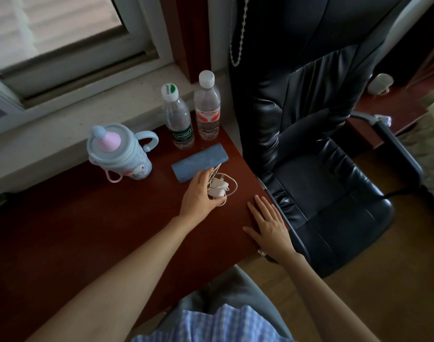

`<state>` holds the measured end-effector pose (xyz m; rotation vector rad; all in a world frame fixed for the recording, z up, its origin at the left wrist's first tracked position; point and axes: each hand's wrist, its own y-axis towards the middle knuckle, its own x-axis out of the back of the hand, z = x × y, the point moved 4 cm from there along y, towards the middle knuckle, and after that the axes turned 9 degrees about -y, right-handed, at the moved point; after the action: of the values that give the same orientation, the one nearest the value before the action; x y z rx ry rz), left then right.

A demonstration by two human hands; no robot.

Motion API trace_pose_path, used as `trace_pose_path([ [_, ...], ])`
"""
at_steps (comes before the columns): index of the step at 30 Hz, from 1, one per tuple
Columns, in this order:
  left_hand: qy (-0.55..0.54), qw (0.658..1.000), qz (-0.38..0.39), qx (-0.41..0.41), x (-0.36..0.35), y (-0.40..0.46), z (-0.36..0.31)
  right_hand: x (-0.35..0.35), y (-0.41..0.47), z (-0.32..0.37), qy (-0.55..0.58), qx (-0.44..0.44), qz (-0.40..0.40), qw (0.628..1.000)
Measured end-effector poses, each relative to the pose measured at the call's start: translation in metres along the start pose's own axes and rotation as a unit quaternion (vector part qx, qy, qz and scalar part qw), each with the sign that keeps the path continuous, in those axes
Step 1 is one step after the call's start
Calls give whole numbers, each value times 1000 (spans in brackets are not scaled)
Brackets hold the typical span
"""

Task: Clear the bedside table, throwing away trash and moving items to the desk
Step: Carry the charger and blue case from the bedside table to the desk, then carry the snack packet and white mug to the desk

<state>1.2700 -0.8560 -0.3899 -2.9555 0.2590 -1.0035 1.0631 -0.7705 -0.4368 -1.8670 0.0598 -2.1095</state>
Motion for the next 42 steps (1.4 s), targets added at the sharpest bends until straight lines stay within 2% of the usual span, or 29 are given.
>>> trace_pose_path([
  [8, 51, 998, -37, -14, 24, 3, -5, 1, 0, 1, 1, -1, -3, 1000],
  [17, 174, 980, -18, -100, 50, -27, -9, 24, 1, 16, -4, -37, 44, 998],
  [25, 214, 970, 21, -117, 83, -65, -3, 67, -33, 55, 6, -96, -63, 993],
  [31, 232, 957, 42, -170, 96, -86, -21, 91, -88, 77, 23, -176, -164, 970],
  [36, 234, 949, 53, -206, 90, -96, -47, 103, -137, 78, 24, -229, -198, 953],
  [42, 212, 940, 57, -262, 71, -106, -94, 116, -201, 46, 16, -298, -212, 931],
])
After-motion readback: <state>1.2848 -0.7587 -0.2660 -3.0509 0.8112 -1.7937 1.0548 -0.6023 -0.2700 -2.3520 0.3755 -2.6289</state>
